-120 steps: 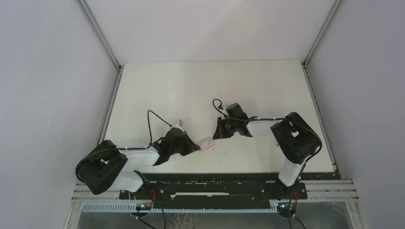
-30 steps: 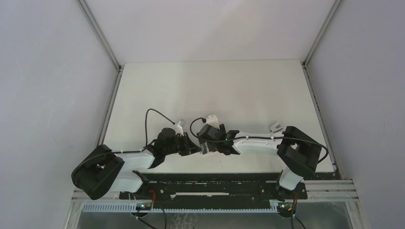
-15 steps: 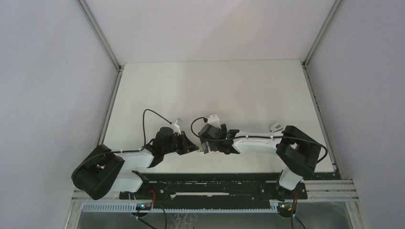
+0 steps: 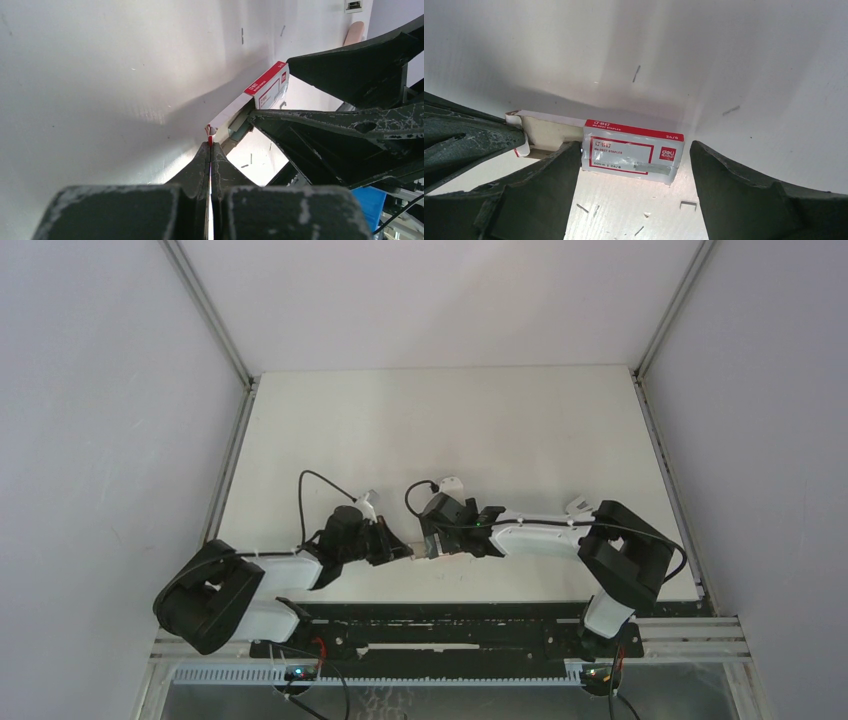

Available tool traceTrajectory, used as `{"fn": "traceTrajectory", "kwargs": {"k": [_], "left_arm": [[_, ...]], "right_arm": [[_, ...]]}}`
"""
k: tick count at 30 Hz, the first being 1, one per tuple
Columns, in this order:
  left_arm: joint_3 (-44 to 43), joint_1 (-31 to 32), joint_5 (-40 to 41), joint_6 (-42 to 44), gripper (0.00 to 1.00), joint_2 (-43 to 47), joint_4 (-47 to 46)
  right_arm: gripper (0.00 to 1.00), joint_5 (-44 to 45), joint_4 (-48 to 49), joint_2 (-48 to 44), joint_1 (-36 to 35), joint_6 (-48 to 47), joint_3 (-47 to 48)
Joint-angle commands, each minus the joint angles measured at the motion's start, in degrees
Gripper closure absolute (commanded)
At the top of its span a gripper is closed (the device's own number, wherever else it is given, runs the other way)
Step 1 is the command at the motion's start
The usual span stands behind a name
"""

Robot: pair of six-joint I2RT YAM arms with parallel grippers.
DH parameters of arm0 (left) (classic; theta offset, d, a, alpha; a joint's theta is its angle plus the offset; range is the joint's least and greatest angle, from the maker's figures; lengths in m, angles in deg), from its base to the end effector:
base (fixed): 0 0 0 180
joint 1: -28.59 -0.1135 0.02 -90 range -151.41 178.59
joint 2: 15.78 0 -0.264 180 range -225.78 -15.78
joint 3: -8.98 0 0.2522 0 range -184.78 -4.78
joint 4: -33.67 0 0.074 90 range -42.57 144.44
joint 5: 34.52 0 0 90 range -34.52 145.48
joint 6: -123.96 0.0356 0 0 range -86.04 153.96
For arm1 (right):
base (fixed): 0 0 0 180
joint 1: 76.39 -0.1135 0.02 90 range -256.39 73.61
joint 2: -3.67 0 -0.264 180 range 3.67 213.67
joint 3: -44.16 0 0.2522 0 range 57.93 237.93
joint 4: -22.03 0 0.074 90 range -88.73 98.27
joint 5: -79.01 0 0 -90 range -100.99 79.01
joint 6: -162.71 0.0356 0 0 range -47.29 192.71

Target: Load the staples into the stapler

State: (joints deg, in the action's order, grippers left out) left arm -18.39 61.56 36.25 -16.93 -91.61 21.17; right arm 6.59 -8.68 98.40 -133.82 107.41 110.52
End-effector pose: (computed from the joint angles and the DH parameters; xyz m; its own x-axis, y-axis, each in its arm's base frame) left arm 0.1696 -0.1240 0.1175 -0.8830 -0.3005 -0.3605 0.0830 0.6561 -0.7501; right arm 0.1809 0.2632 0.1642 -0.7895 -0.2278 -0.5700 -0.3289 0.9410 0.0795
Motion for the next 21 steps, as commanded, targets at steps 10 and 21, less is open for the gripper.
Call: {"fn": "traceTrajectory", "kwargs": {"k": [10, 21], "left_arm": [[0.8, -1.4, 0.8, 0.3, 1.00, -0.6, 0.5], [1.1, -1.7, 1.0, 0.2, 1.00, -0.4, 0.8]], "right_arm": [[0.21, -1.8, 2.0, -1.2, 1.8, 0.5, -1.0], [0.22, -2.1, 2.4, -1.5, 2.7, 0.9, -1.9]]}}
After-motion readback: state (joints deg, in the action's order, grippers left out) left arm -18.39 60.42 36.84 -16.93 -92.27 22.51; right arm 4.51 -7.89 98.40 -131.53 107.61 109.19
